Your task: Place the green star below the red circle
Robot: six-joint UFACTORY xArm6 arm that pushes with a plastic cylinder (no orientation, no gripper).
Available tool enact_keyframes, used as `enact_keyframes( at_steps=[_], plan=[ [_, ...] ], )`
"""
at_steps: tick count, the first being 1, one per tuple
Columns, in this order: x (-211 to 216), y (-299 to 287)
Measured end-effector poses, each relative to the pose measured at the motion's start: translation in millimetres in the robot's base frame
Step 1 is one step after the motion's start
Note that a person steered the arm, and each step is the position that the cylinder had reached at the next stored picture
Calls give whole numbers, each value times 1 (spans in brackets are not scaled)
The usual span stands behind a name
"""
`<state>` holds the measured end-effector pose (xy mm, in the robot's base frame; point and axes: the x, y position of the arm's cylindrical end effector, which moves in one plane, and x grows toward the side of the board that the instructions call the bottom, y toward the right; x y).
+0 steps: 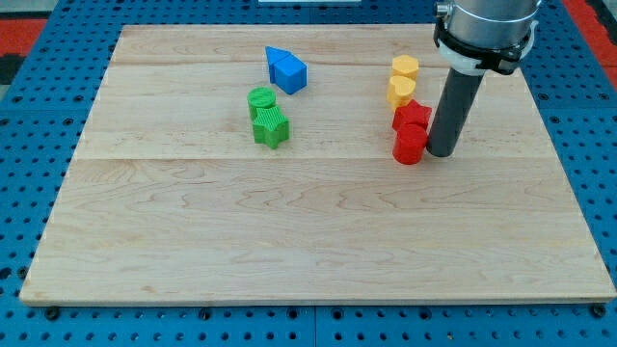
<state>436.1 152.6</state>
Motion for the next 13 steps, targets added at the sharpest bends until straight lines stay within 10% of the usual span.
enact_keyframes(
  at_steps=[3,5,13],
  plan=[
    [39,-141],
    [-31,-273],
    [82,61]
  ],
)
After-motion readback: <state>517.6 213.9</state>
